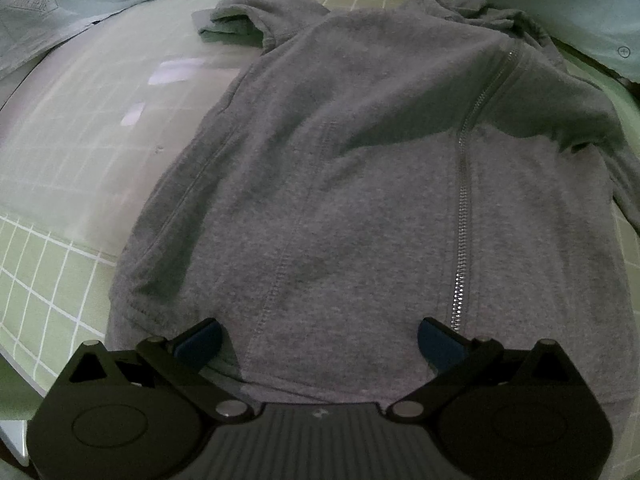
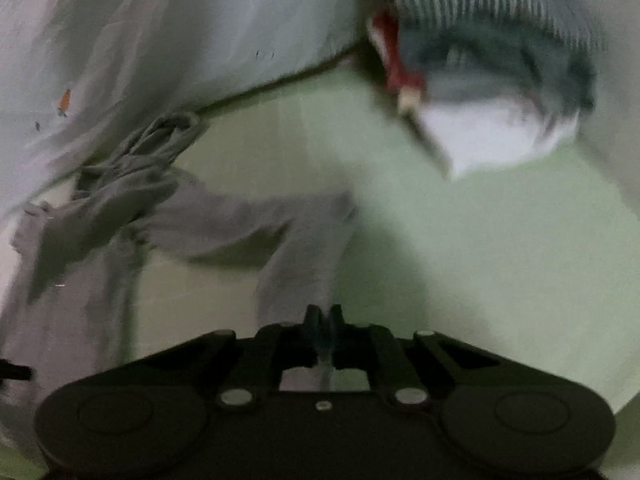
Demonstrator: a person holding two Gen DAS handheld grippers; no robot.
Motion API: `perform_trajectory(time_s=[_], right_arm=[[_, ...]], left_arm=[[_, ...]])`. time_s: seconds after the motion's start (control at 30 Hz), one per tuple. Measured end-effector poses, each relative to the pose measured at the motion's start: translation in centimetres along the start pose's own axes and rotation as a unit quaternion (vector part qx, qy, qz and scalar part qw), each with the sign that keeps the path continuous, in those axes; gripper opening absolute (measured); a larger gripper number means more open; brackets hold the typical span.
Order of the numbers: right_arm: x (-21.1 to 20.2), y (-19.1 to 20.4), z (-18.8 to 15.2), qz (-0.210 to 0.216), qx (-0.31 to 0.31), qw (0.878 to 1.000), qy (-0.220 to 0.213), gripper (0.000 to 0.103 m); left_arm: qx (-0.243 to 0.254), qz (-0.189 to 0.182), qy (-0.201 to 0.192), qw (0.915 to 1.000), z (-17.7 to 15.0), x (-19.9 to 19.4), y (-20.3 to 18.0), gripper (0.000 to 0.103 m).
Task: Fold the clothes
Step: 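Grasp a sweatshirt sleeve cuff with the right gripper, stretch it outward, release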
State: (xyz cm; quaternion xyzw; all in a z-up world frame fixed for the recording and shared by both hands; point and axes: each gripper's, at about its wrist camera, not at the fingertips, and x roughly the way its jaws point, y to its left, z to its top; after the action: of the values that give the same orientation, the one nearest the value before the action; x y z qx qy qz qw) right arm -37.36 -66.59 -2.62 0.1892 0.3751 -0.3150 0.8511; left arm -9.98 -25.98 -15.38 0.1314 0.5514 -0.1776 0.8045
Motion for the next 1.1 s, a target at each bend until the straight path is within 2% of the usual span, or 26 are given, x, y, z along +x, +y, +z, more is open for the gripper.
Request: perform_trajectory(time_s=[0.07, 0.13, 0.2, 0.23, 0.27, 0.33, 0.47, 0.53, 0.6, 0.67, 0.73, 0.8, 0.83, 0.97, 1.0, 1.07, 1.1], right_arm=[[0.4, -1.0, 2.0, -0.063, -0.061, 0.996, -0.019, 0.005], [1.2, -1.8, 3.9, -0.141, -0.129, 0.981, -0.034, 0.005], [2.3, -2.9, 5.5, -0.214, -0.152, 0.964, -0.045, 0.007], [2.6, -3.3, 6.0, -0.232, -0.148, 0.96, -0.05, 0.01], [2.6, -3.6, 6.2, -0.232, -0.133, 0.962, -0.053, 0.014], [2.6, -3.8, 6.1, -0.223, -0.096, 0.968, -0.06, 0.039], [3.6, -3.4, 3.9, -0.182, -0.032, 0.982, -0.044, 0.048], [4.7, -3.1, 2.7, -0.176, -0.002, 0.984, -0.027, 0.057], [5.4, -3.8, 1.9, -0.168, 0.058, 0.984, -0.021, 0.059], [5.8, -5.1, 1.4, -0.15, 0.141, 0.978, -0.022, 0.062], [6.2, -6.4, 0.8, -0.131, 0.223, 0.966, -0.023, 0.069], [6.6, -7.3, 0.8, -0.124, 0.261, 0.957, -0.035, 0.077], [6.8, -7.6, 0.8, -0.123, 0.274, 0.953, -0.041, 0.078], [8.1, -8.5, 1.6, -0.127, 0.286, 0.949, -0.05, 0.078], [8.3, -8.7, 1.8, -0.125, 0.287, 0.948, -0.049, 0.074], [8.6, -8.8, 2.1, -0.12, 0.283, 0.95, -0.048, 0.048], [8.5, -8.8, 2.3, -0.117, 0.278, 0.952, -0.05, 0.019]], left_arm=[[-0.001, 0.0, -0.002, 1.0, 0.0, 0.0, 0.0, 0.103], [-0.001, 0.001, -0.003, 1.0, 0.0, 0.0, -0.1, 0.103], [-0.002, 0.001, -0.003, 1.0, 0.0, 0.1, -0.1, 0.103], [-0.003, 0.001, -0.003, 1.0, 0.0, 0.0, -0.1, 0.103], [-0.003, 0.001, -0.003, 1.0, 0.0, 0.0, 0.0, 0.103], [-0.004, 0.002, -0.004, 1.0, 0.1, -0.1, -0.1, 0.103], [-0.007, 0.002, -0.006, 1.0, 0.0, 0.0, 0.0, 0.103], [-0.008, 0.003, -0.006, 0.9999, 0.0, 0.0, 0.0, 0.103], [-0.008, 0.003, -0.005, 0.9999, 0.0, 0.1, 0.0, 0.103], [-0.008, 0.003, -0.004, 1.0, 0.1, 0.1, 0.0, 0.103], [-0.008, 0.003, -0.003, 1.0, 0.1, 0.1, 0.0, 0.103], [-0.008, 0.003, 0.0, 1.0, 0.1, 0.0, 0.0, 0.103], [-0.008, 0.003, 0.001, 1.0, 0.1, 0.0, 0.0, 0.103], [-0.008, 0.003, 0.005, 0.9999, 0.3, 0.0, 0.0, 0.103], [-0.008, 0.003, 0.006, 0.9999, 0.3, -0.1, 0.0, 0.103], [-0.008, 0.003, 0.007, 0.9999, 0.3, -0.1, 0.0, 0.103], [-0.008, 0.003, 0.008, 0.9999, 0.3, -0.1, 0.0, 0.103]])
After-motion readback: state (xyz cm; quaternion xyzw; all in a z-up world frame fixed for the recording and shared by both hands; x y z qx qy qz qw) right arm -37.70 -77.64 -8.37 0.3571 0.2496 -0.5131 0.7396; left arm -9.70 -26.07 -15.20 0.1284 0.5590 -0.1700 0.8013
